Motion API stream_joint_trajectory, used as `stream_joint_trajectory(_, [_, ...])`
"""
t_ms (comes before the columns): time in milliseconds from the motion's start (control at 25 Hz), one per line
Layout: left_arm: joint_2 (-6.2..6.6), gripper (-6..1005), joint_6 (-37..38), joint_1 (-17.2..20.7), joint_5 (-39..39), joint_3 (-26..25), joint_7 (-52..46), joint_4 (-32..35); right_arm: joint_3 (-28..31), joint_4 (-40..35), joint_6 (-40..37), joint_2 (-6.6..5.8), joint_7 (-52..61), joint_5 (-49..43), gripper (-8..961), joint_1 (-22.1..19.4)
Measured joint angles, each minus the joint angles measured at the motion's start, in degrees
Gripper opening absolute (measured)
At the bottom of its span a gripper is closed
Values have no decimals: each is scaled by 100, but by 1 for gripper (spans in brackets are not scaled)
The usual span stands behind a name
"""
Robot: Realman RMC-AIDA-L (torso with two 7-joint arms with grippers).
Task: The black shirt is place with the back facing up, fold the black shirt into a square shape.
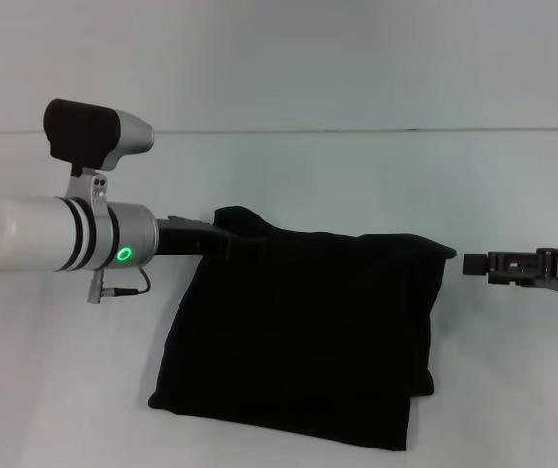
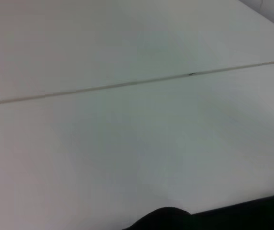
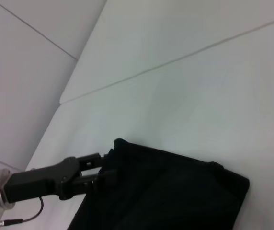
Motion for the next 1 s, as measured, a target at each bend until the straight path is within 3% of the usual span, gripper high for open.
stream_joint_trajectory(120, [-15, 751, 8, 14, -12, -27, -5, 52, -42, 2, -13, 7, -43, -19, 795, -23])
stream_joint_trajectory(560, [21, 540, 64, -18, -49, -74, -464, 74, -309, 76, -210, 35, -615, -39, 794, -46])
stream_joint_trajectory(760, [23, 296, 34, -26, -51, -73, -598, 77, -579, 160, -212, 86, -888, -47, 794, 9])
stream_joint_trajectory(880, [25, 70, 17, -35, -51, -73, -632, 73, -758, 162, -192, 132, -994, -47, 792, 45])
stream_joint_trajectory(1000, [21, 58, 13, -42, -51, -73, -660, 60, -808, 164, -144, 172, -1148, -47, 789, 62])
